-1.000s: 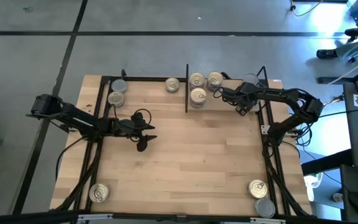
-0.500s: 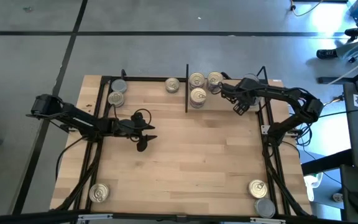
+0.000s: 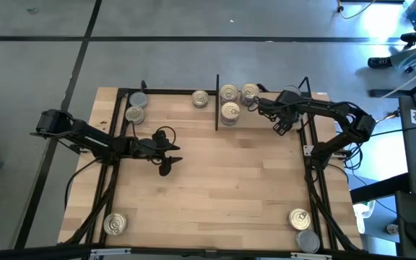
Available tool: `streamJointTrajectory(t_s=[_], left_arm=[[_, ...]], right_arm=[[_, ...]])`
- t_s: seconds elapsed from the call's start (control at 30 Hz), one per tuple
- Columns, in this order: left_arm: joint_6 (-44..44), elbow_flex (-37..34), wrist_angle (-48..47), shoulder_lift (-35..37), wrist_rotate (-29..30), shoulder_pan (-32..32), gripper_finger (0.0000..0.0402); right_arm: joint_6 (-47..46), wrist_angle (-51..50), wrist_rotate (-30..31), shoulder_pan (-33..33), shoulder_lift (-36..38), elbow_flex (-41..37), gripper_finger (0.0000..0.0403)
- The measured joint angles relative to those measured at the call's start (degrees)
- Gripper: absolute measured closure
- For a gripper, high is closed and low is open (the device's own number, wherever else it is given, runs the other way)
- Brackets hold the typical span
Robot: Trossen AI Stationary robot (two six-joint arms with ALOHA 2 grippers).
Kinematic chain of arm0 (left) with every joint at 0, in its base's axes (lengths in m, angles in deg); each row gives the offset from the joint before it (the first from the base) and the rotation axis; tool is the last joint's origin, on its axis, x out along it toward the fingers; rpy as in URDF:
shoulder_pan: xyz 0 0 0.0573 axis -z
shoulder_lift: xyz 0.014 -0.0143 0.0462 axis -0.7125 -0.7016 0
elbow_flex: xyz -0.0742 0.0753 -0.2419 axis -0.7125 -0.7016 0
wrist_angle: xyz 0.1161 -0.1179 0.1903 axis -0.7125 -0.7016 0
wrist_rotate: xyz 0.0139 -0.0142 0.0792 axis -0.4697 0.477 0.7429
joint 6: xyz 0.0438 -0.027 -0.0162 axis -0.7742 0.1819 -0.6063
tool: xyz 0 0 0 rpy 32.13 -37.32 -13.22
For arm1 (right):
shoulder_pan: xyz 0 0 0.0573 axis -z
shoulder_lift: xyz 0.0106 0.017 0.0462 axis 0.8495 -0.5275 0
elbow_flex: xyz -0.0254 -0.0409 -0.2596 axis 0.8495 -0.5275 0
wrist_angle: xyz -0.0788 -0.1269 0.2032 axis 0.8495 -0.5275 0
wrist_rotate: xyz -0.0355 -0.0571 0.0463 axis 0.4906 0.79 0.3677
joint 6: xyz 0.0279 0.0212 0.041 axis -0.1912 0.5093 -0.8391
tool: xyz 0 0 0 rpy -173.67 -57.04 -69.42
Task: Stack canned seafood by type on shelf
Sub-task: Stack the green tuna can on top of the green tuna can, then put the blue tuna can into the shelf
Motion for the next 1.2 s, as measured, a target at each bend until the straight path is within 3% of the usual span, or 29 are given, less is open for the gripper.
streamJointTrajectory(t_s=[0.43,0.63,0.9,1.2], left_arm=[[0.16,0.00,0.00,0.00,0.00,0.00,0.0163],[0.22,0.00,-0.02,0.00,0.00,0.00,0.0163],[0.40,0.02,0.00,0.00,0.00,0.00,0.0163],[-1.72,0.04,5.86,0.01,-0.03,2.42,0.0163]], right_arm=[[-0.15,3.06,2.68,-0.01,0.00,0.02,0.0134],[-0.83,1.57,-0.66,-1.90,0.00,1.13,0.0134],[-4.16,-1.89,-1.55,-14.55,0.99,6.58,0.0134],[-8.24,6.83,-1.47,-32.47,3.41,3.48,0.0134]])
